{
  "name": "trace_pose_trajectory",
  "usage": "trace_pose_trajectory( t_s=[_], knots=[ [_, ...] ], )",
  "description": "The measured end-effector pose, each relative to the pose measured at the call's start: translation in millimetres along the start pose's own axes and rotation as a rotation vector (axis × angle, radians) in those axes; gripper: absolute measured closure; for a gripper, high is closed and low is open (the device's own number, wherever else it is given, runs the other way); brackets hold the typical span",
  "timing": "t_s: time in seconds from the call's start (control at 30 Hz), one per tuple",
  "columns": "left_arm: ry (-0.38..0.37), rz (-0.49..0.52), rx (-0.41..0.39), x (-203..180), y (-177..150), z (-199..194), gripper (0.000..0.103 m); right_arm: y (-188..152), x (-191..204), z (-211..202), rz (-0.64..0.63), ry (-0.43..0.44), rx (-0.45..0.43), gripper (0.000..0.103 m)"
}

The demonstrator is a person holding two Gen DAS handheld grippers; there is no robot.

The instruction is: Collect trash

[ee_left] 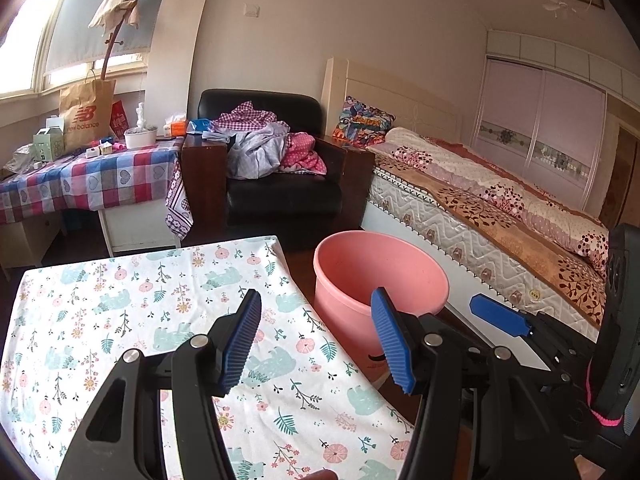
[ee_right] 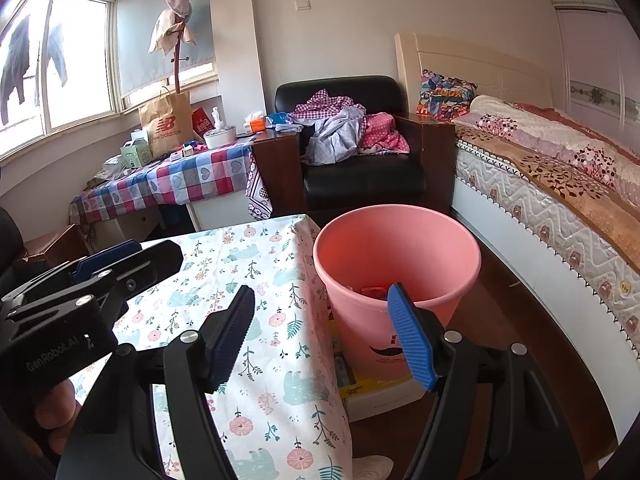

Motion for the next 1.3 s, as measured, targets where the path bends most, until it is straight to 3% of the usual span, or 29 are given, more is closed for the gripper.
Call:
trace_pose_trajectory(
  t_s=[1.3],
  knots=[
    [-0.011, 0.01, 0.016, 4.2, -7.3, 1.6, 0.047, -4.8, 7.9, 1.8, -0.017, 0.002, 0.01, 0.033]
  ],
)
Point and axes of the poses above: each gripper's, at about its wrist camera, not at the fingertips, and z roughly the way its jaws point, x to its left, y to its top, the point moved 1 cm from there along z, roughly the way its jaws point, and after that the axes turned 13 degrees about -y, right-handed, at the moved point
